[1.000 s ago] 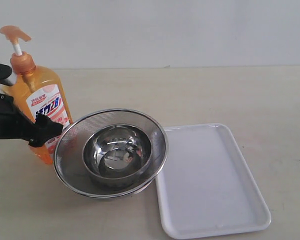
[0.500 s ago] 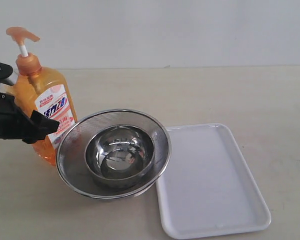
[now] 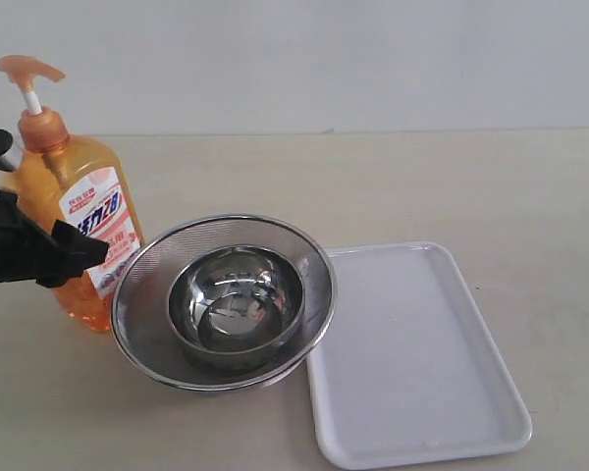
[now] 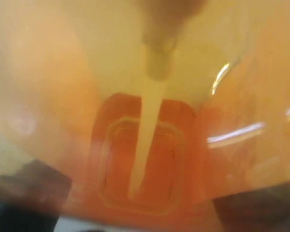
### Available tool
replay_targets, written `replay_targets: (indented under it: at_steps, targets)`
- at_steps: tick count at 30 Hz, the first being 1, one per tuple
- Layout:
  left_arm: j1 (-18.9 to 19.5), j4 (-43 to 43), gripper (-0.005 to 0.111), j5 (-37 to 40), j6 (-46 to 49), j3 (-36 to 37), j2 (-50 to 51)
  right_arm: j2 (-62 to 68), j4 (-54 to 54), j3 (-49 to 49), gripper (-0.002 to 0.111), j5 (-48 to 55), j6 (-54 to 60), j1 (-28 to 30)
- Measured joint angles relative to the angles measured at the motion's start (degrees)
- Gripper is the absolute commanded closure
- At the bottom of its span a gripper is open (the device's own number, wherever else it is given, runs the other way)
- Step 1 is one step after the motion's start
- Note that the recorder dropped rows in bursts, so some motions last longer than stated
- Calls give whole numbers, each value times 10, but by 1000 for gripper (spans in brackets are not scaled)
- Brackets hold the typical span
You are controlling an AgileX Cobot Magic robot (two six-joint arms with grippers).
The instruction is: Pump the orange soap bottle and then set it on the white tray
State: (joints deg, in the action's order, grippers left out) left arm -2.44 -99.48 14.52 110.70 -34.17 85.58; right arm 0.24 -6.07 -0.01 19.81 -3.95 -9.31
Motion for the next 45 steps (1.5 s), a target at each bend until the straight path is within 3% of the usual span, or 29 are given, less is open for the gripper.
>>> replay_targets:
  at_steps: [6,10,13,27,36,45]
  targets:
    - [0,2,102,-81,-32,45,-83,0,0,0,107,0,0,0]
    - [-1,2,102,-94,-43,64,-139,0,0,0,107,0,0,0]
    - [-18,2,102,-130,-58,67,-172,0,0,0,107,0,0,0]
    - [-203,1,102,-367,-129,69,-186,0,0,0,107,0,0,0]
    - [-289,2,102,-449,-143,69,-180,0,0,0,107,0,0,0]
    - [-370,10,102,-548,-168,69,-93,0,0,0,107,0,0,0]
